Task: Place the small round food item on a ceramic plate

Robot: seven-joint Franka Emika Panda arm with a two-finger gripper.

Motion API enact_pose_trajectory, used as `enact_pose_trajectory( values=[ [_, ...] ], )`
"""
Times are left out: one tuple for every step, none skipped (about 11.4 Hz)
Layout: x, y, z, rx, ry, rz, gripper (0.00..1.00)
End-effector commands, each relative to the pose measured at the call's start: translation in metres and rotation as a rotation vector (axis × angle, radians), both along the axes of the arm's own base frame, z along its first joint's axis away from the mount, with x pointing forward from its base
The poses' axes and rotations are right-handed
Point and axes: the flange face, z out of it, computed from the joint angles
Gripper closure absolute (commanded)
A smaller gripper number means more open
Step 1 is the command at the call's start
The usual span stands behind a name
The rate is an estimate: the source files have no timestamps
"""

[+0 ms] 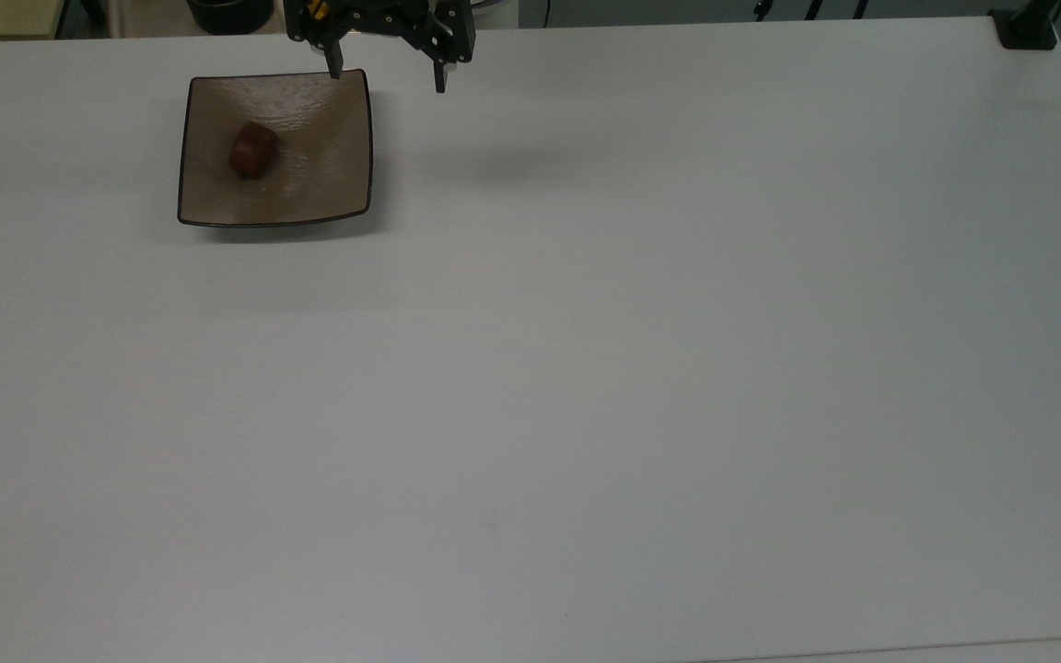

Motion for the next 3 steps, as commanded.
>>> enact_pose_trajectory(
  values=[
    [-0.0001, -0.0025, -0.0015, 0.022, -0.018, -0.011, 0.0],
    [-0.0003, -0.0024, -0.0016, 0.024, -0.016, -0.012, 0.0],
    [-0.001, -0.0017, -0.0016, 0.022, -0.015, -0.01, 0.0]
  ],
)
